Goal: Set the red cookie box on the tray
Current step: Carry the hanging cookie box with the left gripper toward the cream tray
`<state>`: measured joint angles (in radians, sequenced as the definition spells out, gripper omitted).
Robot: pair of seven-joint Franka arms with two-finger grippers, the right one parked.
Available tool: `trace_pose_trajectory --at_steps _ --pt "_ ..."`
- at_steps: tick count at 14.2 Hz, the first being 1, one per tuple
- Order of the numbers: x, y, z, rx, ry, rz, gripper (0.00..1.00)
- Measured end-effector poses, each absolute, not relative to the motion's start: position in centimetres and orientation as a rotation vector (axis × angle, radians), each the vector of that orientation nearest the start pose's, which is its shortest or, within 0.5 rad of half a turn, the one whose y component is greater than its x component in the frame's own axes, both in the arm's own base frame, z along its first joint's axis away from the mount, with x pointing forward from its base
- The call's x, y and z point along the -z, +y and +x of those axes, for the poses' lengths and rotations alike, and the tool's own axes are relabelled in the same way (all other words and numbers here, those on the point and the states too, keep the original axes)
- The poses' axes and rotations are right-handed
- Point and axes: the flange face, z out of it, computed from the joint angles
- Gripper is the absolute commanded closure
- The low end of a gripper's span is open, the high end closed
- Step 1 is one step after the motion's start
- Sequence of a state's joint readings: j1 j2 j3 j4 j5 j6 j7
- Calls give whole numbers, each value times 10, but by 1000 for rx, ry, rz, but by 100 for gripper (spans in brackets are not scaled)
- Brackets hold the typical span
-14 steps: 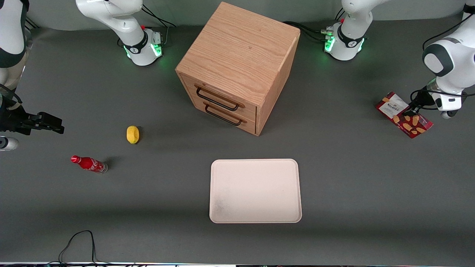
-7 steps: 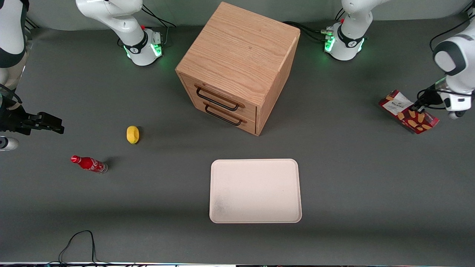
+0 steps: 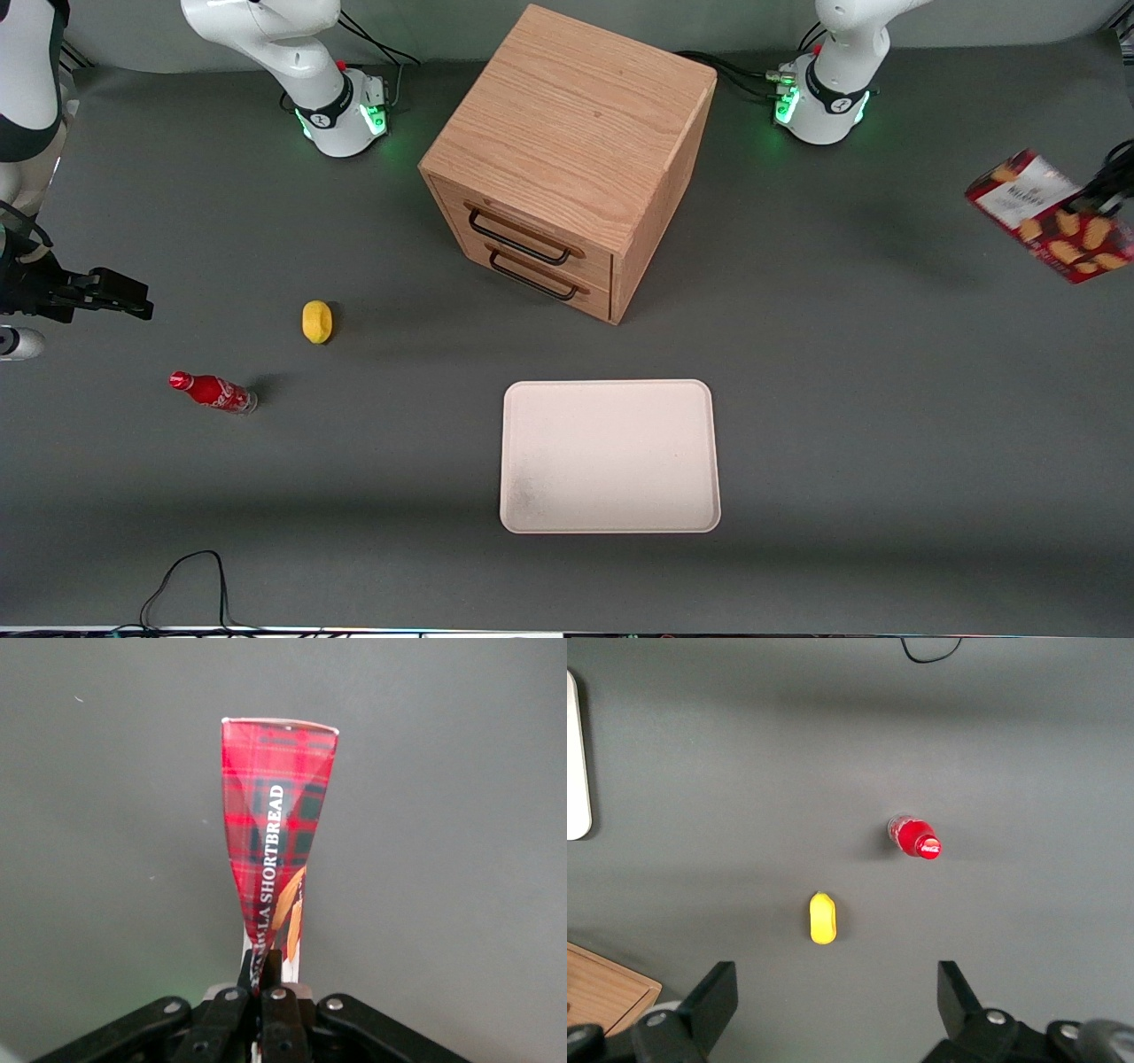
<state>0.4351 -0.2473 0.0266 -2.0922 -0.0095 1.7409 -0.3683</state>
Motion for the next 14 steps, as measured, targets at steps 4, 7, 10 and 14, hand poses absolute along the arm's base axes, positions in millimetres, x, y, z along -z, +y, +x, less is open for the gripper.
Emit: trace_pose_trajectory --at_steps 4,7,10,14 --pt "-624 209 419 -89 -1265 -2894 100" --pt "-645 198 431 -45 -1199 -2923 100" --pt "-650 133 498 -16 -942 -3014 100" --pt "-637 12 583 -100 -594 -3099 100"
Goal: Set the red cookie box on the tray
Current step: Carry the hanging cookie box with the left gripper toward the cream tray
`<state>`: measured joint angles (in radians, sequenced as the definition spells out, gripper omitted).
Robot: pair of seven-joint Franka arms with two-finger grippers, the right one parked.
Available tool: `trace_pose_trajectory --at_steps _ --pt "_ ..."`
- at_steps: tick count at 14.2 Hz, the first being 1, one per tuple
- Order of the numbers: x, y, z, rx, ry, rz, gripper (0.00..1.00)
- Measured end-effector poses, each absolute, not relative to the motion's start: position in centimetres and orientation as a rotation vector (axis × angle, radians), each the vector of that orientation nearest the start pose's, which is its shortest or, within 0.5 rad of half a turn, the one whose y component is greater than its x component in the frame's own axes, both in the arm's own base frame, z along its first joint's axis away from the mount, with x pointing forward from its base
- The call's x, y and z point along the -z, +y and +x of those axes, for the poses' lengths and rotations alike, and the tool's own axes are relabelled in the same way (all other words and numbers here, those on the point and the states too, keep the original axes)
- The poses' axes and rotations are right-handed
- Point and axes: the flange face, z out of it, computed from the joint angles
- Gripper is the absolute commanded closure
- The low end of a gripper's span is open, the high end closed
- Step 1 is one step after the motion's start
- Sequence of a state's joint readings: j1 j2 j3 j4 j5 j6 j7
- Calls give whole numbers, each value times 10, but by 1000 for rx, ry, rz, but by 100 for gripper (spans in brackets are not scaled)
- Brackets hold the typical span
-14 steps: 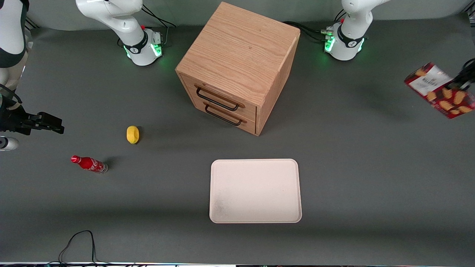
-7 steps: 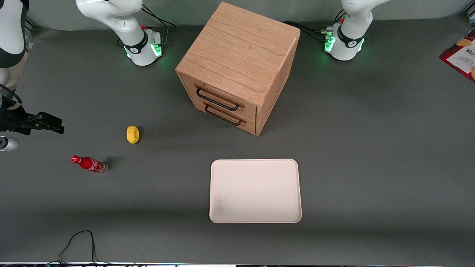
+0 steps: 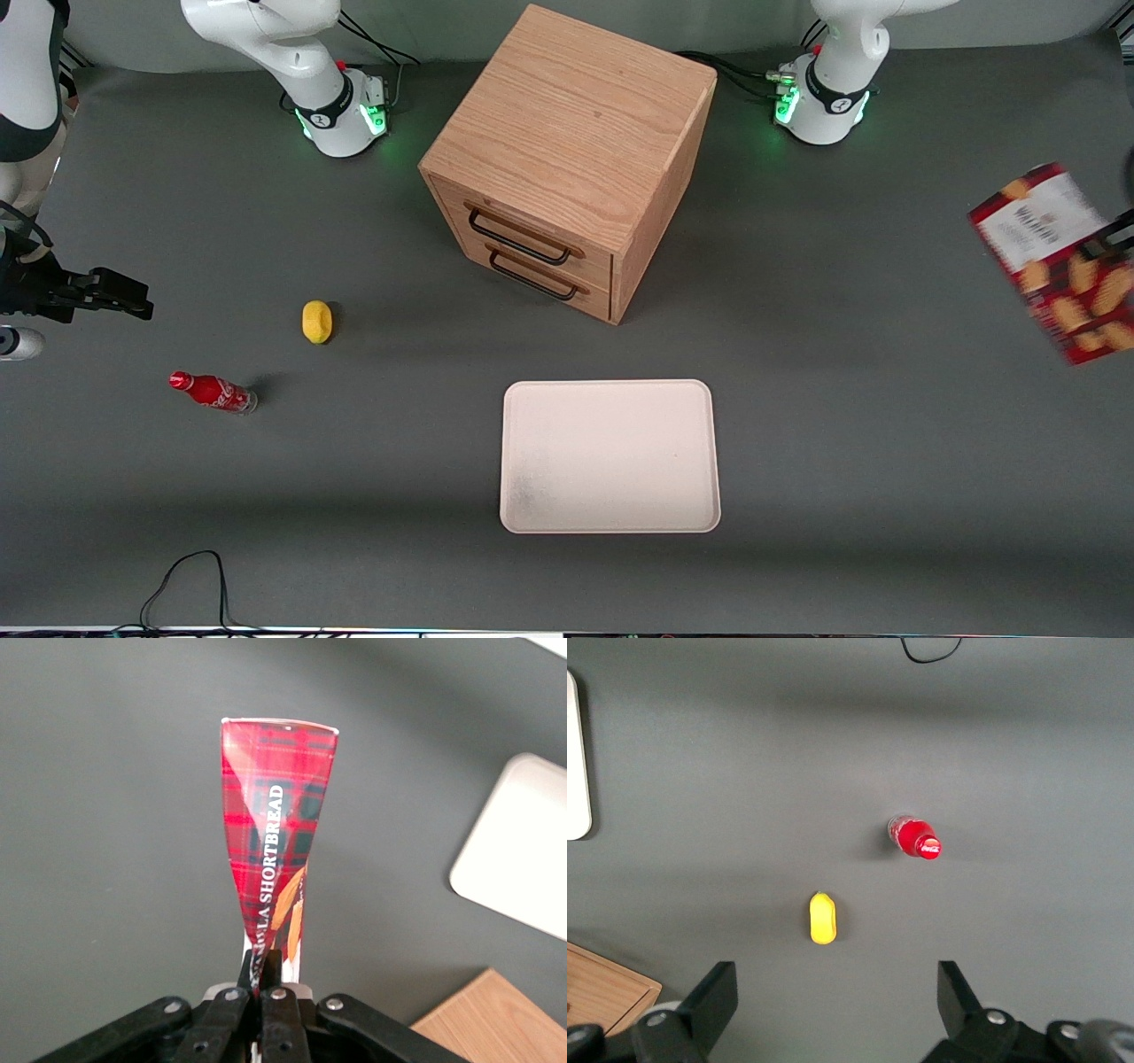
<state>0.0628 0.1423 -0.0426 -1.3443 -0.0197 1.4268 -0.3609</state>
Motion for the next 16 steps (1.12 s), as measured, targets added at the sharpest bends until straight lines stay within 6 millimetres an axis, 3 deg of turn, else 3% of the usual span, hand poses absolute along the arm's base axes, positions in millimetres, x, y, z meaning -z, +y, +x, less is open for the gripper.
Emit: trace_pose_trajectory --at_steps 3,8,12,16 --pt "-622 -53 610 -121 -444 -3123 100" --pt "-597 -158 628 -143 -175 -3168 100" --pt "-574 -234 634 -85 -16 -3192 100" --pt "-561 -292 632 33 -48 -3203 100"
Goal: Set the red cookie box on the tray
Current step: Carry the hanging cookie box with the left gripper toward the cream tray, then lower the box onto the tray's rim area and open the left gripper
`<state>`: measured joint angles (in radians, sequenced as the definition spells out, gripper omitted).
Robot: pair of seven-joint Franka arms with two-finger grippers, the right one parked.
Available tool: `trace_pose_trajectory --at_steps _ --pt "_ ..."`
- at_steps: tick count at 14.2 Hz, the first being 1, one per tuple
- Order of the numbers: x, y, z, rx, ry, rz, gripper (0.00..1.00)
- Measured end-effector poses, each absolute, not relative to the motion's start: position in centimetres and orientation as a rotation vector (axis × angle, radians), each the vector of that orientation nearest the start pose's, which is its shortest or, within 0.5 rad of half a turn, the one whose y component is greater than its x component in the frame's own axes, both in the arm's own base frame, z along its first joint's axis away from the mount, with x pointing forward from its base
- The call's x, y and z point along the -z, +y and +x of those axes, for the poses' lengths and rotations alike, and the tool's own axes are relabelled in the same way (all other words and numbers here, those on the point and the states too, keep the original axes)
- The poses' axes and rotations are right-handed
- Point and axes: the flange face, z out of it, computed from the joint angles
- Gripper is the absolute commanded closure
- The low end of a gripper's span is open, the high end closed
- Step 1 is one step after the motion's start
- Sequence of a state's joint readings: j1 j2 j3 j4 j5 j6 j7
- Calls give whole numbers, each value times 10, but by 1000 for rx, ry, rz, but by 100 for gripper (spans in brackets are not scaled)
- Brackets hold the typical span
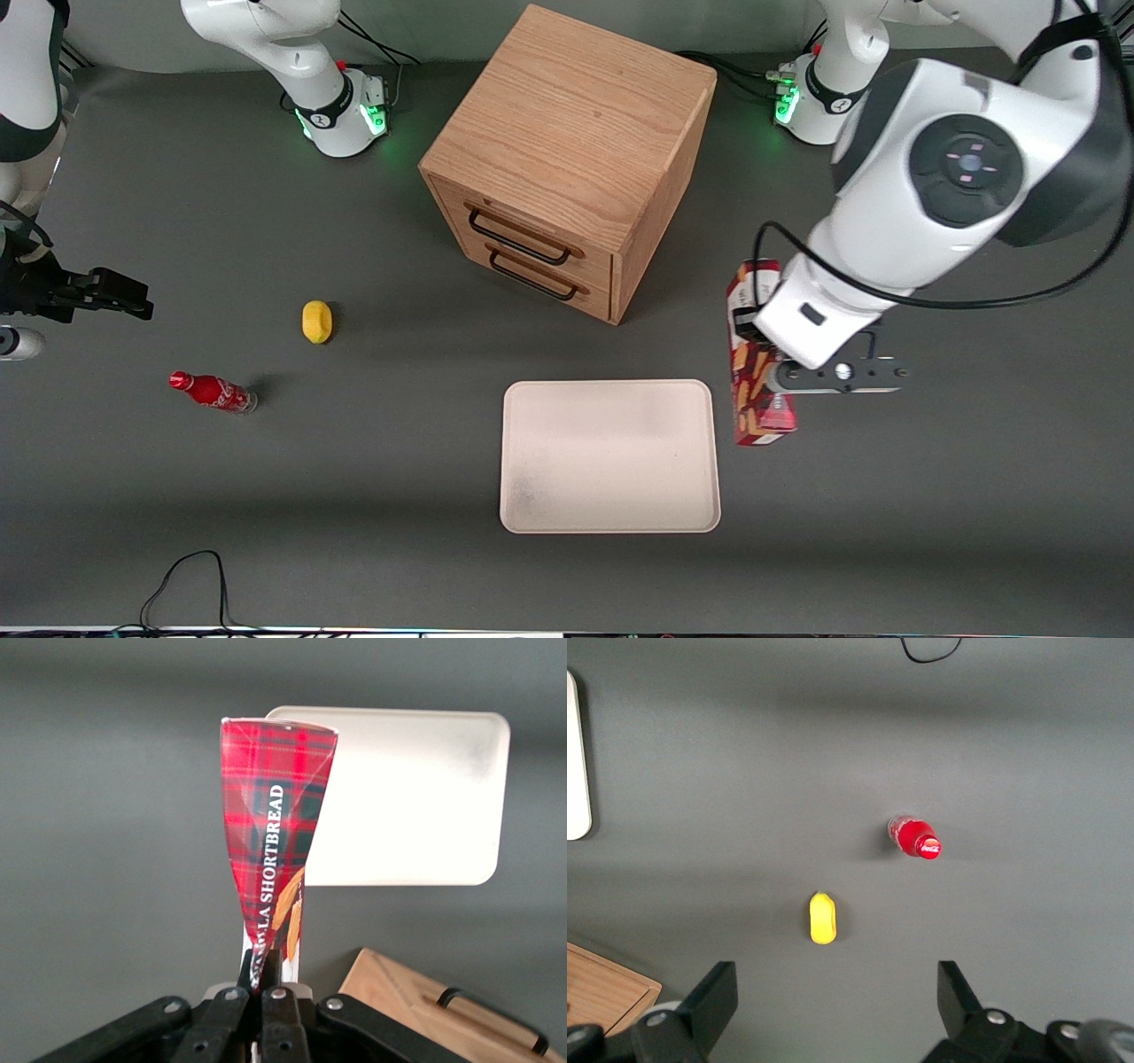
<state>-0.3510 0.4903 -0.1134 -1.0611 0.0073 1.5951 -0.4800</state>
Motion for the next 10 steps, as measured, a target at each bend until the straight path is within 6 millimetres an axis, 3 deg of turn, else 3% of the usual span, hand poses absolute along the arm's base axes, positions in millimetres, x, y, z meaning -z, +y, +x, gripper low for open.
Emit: trace_pose_trajectory --at_steps 3,5,10 --pt "-547 -302 636 46 -50 -3191 100" --pt "-522 -303 648 41 -61 -3189 100" --pt "-382 -320 691 15 -74 -3199 100"
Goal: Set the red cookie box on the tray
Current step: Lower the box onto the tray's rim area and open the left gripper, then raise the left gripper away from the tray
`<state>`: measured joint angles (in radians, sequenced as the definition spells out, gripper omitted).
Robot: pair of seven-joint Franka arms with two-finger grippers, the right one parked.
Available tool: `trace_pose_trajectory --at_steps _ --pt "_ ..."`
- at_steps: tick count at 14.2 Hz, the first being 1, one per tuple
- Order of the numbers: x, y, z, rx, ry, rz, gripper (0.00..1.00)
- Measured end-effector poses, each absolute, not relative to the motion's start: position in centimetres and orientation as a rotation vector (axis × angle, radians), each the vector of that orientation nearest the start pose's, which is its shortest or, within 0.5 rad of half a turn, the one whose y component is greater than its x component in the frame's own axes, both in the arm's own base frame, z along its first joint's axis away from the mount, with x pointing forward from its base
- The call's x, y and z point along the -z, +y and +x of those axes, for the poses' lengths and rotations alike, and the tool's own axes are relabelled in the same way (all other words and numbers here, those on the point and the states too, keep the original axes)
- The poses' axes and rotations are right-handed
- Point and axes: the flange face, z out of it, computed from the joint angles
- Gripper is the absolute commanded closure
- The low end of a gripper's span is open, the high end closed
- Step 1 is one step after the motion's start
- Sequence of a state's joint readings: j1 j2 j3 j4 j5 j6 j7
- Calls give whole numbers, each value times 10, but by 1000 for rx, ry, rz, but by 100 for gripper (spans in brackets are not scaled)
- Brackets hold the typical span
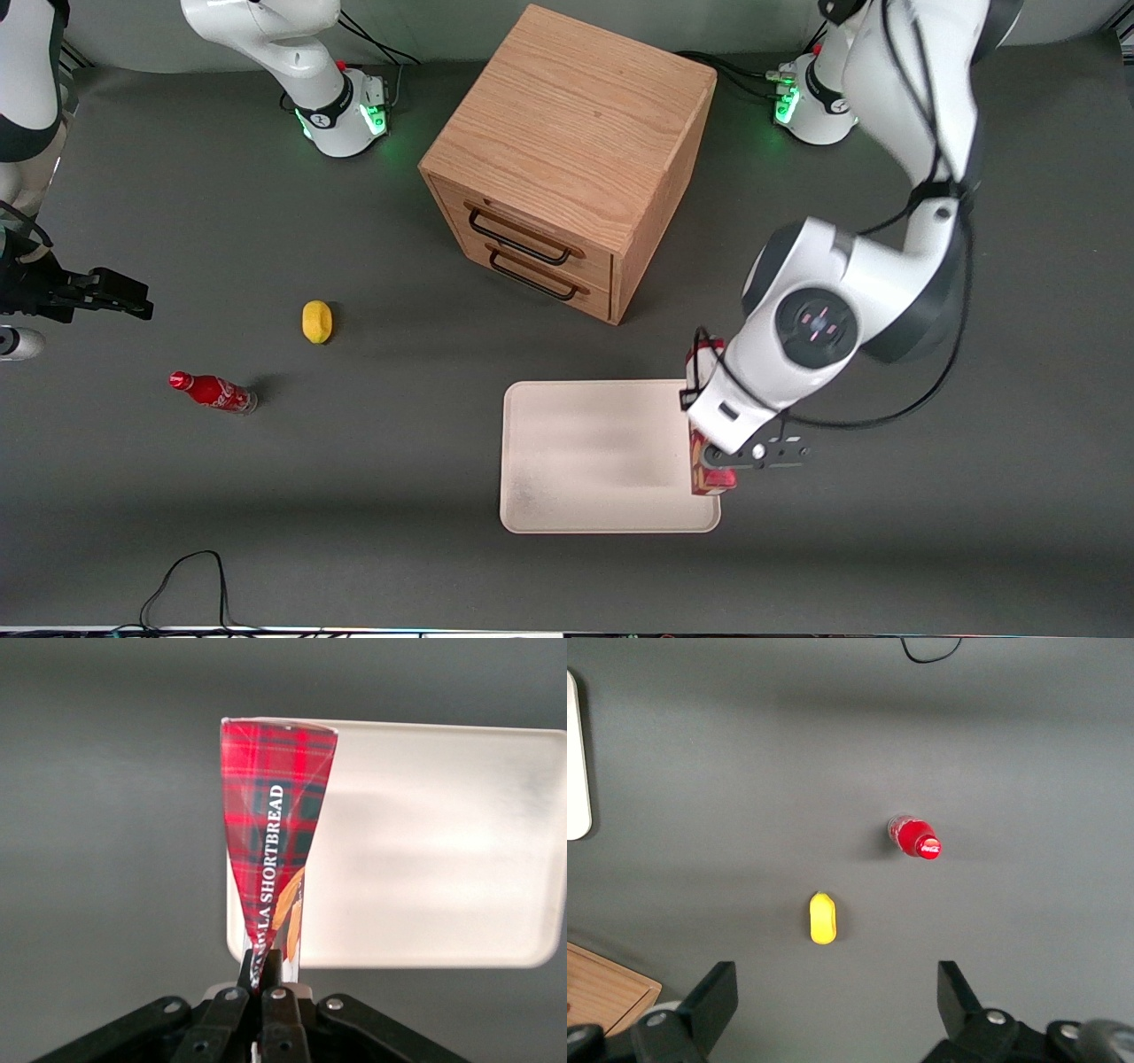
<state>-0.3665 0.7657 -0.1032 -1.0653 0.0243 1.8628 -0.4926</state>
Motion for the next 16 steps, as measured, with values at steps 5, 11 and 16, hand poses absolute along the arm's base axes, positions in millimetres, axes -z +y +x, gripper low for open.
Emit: trace_pose_trajectory --at_steps 5,11,16 --pt "-303 -324 707 69 -19 -3176 100" --pt "-273 -327 710 101 -65 -3185 100" --pt "-266 -327 709 105 -94 -3186 51"
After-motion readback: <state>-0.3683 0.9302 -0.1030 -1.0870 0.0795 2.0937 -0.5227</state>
